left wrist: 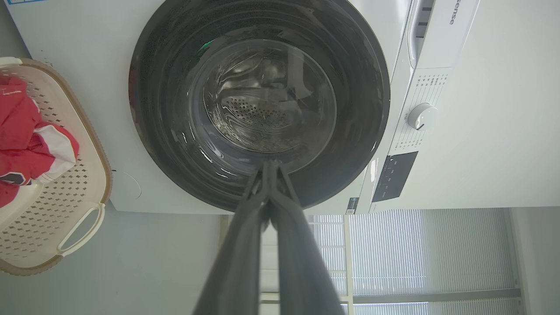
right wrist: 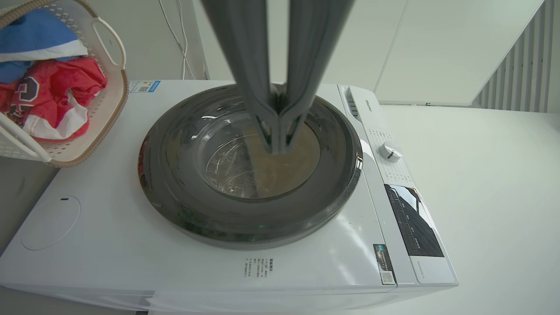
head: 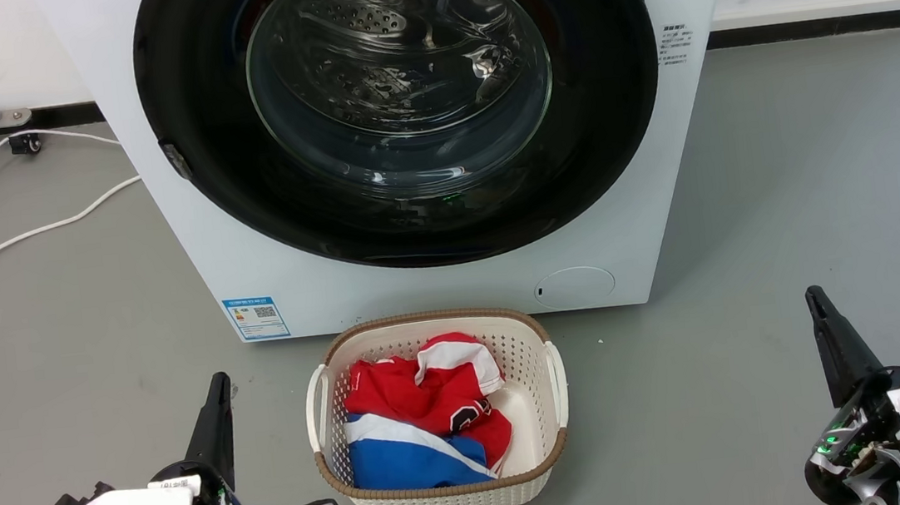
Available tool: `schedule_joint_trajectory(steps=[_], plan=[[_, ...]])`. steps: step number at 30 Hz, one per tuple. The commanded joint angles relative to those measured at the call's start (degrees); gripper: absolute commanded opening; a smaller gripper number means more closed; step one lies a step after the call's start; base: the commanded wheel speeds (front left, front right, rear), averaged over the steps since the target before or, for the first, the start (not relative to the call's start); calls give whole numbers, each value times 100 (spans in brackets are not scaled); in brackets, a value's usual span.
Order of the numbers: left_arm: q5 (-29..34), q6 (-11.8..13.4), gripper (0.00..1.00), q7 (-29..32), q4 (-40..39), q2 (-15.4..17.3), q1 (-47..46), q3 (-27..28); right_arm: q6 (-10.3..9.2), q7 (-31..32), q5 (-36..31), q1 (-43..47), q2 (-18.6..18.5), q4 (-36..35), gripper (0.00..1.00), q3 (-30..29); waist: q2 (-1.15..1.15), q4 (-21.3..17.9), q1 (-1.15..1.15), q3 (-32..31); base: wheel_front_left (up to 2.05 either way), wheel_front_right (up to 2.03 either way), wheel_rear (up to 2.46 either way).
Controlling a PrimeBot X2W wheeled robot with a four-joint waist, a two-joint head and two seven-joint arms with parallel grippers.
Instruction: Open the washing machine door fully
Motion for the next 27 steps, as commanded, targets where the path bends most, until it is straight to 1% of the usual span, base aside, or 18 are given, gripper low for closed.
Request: schedule_joint_trajectory(steps=[1,27], plan=[[17,0,0,8,6,-6,-56,21,0,6,-41,-61,27,5,0,-7,0,0,0,0,0,0,0],[20,0,0,20,7,-13,-57,32,0,12,-48,-62,29,5,0,-11,0,0,0,0,0,0,0]])
